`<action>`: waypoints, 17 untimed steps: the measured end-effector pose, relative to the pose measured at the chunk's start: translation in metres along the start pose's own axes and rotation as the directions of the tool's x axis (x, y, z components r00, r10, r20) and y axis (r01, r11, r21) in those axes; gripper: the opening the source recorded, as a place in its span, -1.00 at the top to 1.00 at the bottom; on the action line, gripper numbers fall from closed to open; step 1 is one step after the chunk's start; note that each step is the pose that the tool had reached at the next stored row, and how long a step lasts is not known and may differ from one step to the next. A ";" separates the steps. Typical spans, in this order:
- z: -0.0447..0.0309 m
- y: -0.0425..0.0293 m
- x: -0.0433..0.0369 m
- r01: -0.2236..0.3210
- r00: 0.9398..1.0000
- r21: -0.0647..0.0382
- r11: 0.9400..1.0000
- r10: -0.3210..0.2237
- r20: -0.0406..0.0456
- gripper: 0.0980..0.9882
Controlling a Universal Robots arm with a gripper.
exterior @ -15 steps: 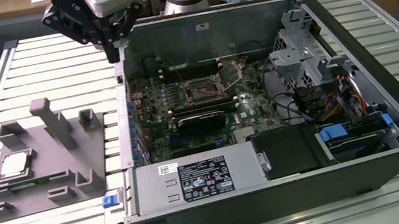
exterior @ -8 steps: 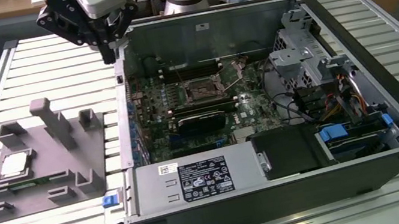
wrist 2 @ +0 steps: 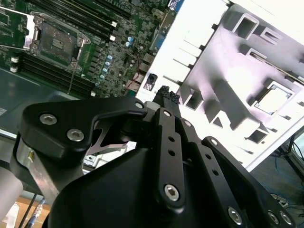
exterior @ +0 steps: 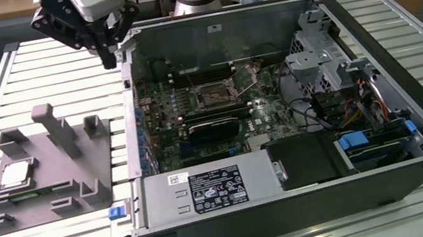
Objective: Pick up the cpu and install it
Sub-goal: 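Reach for the cpu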
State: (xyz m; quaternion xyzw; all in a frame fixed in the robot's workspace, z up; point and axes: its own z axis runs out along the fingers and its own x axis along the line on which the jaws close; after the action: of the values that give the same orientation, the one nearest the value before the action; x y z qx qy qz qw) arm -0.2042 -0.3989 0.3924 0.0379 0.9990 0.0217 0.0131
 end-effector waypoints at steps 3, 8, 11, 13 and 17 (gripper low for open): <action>0.0000 -0.0003 0.0034 0.000 1.000 0.000 1.000 0.000 0.000 0.98; -0.0001 -0.0008 0.0101 0.000 1.000 0.000 1.000 0.000 0.000 0.98; -0.0001 -0.0011 0.0140 0.000 1.000 0.000 1.000 0.000 0.000 0.98; -0.0001 -0.0013 0.0167 0.000 1.000 0.000 1.000 0.000 0.000 0.98; -0.0002 -0.0017 0.0213 0.000 1.000 0.000 1.000 0.000 0.000 0.98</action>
State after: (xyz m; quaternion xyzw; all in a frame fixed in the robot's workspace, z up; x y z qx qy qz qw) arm -0.2256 -0.3989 0.3919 0.0379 0.9990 0.0217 0.0131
